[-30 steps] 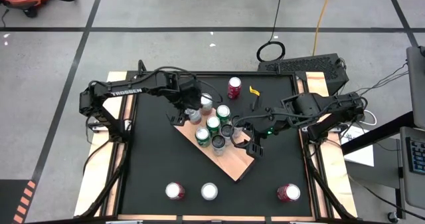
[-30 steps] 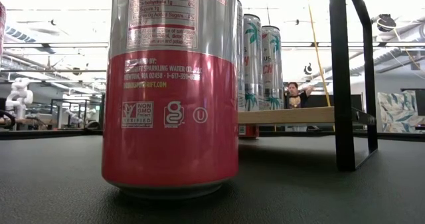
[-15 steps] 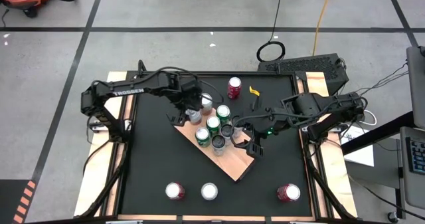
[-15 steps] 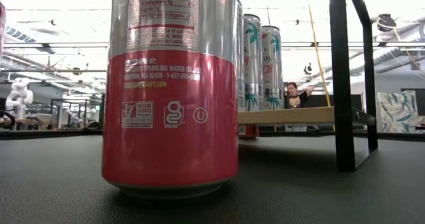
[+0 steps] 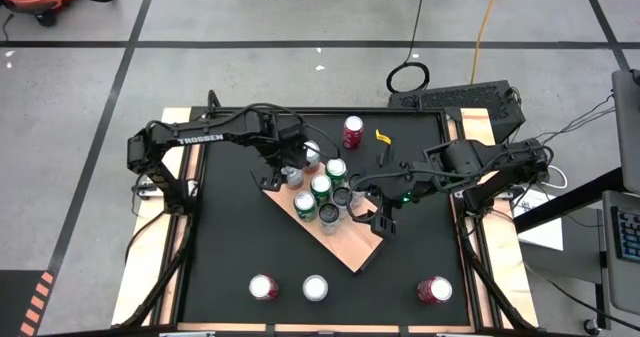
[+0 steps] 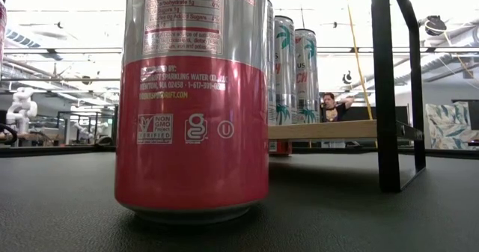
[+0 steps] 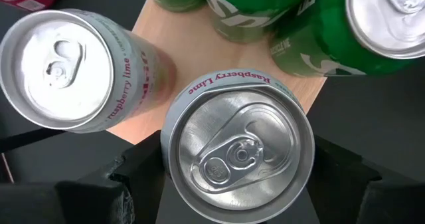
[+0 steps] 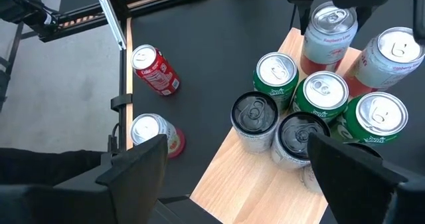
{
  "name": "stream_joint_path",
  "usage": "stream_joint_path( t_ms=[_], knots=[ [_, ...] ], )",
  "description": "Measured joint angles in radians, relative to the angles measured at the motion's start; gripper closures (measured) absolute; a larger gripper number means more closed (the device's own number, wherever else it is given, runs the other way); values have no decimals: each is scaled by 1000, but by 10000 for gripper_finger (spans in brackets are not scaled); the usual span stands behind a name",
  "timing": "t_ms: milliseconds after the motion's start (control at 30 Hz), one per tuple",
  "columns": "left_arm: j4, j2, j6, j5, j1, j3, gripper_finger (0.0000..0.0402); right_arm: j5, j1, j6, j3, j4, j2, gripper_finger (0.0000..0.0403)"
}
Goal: Place canned beverage on shelf
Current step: Put the top white and pink soda can aligned with the other white and pink soda can
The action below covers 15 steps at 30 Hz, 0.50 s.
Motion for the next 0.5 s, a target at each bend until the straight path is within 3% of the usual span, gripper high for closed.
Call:
stream_joint_path(
  t_ms=[500],
  knots=[
    [-14, 52, 27, -14, 0, 0, 118, 0, 0, -9, 0, 0, 0, 62]
  ],
)
